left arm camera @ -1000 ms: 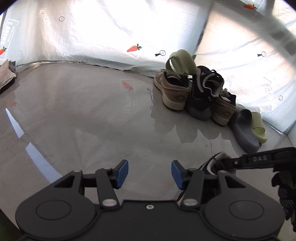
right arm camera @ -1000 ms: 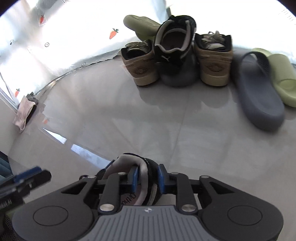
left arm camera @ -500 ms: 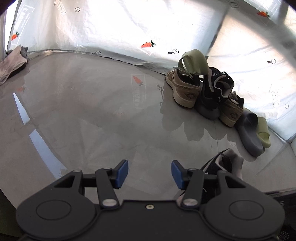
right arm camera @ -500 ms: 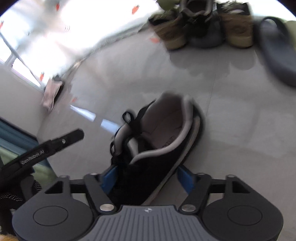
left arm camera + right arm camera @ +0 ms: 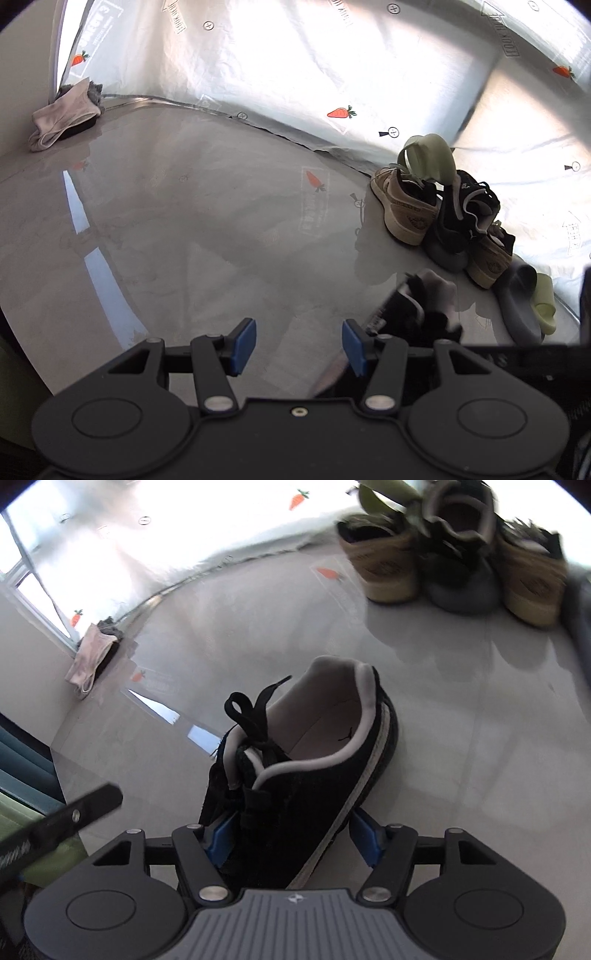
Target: Organize scattered shoes
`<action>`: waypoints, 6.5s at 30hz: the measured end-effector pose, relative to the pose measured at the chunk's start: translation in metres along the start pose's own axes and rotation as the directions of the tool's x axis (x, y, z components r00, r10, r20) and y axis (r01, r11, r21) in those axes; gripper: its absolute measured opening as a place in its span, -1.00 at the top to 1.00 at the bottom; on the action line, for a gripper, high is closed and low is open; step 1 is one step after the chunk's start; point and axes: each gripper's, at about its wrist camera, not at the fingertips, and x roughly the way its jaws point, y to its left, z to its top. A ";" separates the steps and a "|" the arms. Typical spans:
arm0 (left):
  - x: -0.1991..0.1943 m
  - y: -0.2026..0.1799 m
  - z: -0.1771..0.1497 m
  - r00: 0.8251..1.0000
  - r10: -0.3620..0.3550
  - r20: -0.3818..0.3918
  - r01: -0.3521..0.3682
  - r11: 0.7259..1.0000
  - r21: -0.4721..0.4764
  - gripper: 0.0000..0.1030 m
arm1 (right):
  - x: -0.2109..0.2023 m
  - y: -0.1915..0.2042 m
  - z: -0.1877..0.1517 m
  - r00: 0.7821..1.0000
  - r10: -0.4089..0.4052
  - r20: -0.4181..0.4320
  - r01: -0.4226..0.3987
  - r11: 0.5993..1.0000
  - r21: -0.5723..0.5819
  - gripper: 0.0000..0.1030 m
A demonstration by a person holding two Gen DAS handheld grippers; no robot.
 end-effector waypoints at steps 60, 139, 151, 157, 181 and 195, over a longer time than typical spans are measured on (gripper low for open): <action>0.164 -0.191 0.130 0.967 -0.253 0.024 0.245 0.953 0.180 0.60 | -0.133 -0.190 -0.041 0.851 -0.410 0.328 0.153 0.791 0.592 -0.76; 0.025 -0.110 -0.013 0.935 -0.262 -0.239 0.309 0.933 0.186 0.24 | -0.199 -0.184 -0.142 0.836 -0.546 0.054 0.464 0.757 0.459 -0.16; 0.030 -0.119 -0.011 0.922 -0.289 -0.257 0.345 0.914 0.211 0.24 | -0.226 -0.198 -0.171 0.904 -0.424 -0.061 0.292 0.503 0.813 -0.22; 0.032 -0.121 -0.011 0.916 -0.292 -0.274 0.356 0.907 0.224 0.24 | -0.216 -0.204 -0.179 0.914 -0.400 -0.058 0.251 0.448 0.858 0.03; 0.035 -0.097 -0.007 0.928 -0.264 -0.261 0.305 0.943 0.129 0.24 | -0.225 -0.184 -0.138 0.746 -0.663 0.055 0.398 0.511 0.762 0.12; 0.034 -0.127 -0.018 0.903 -0.311 -0.296 0.383 0.896 0.226 0.24 | -0.208 -0.201 -0.171 0.818 -0.570 0.083 0.264 0.499 0.826 0.52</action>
